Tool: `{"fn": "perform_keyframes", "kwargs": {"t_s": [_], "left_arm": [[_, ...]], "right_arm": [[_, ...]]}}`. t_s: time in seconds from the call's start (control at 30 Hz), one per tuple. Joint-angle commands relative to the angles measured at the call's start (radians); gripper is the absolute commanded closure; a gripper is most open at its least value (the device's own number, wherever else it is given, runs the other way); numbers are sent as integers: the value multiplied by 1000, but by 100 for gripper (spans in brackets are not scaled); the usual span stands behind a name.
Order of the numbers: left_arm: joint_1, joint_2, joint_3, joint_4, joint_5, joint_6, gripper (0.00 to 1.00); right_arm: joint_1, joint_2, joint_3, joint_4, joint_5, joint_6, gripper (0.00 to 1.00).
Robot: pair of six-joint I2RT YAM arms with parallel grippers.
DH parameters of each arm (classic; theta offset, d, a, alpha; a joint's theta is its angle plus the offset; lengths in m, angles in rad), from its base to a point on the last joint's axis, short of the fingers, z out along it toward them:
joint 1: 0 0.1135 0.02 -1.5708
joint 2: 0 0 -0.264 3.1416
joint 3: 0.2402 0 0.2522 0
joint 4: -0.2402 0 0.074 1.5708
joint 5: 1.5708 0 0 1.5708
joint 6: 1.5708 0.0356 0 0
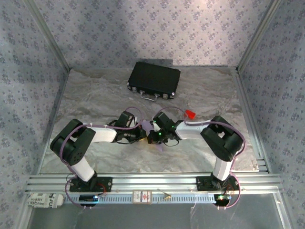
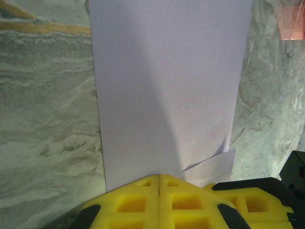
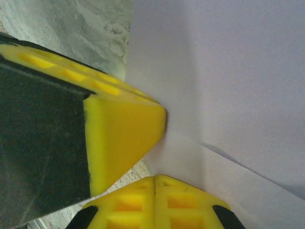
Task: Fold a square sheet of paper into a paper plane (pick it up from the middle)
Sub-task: Third fold the triangle at the center of the table.
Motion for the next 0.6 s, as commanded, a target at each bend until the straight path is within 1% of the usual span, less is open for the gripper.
{"fn": "perform_keyframes", "kwargs": {"t_s": [0.0, 0.13, 0.37, 0.57], "left_arm": [[3, 45, -23, -61, -33, 19, 98], [2, 54, -22, -61, -32, 21, 98], [5, 57, -25, -60, -33, 20, 98], [4, 59, -22, -58, -33, 16, 98]], "right_arm": [[1, -59, -69, -47, 10, -12, 95], [-6, -110, -130, -81, 10, -28, 95], [-8, -234, -282, -59, 21, -10, 94], [-23, -313, -352, -85, 42, -14, 94]]}}
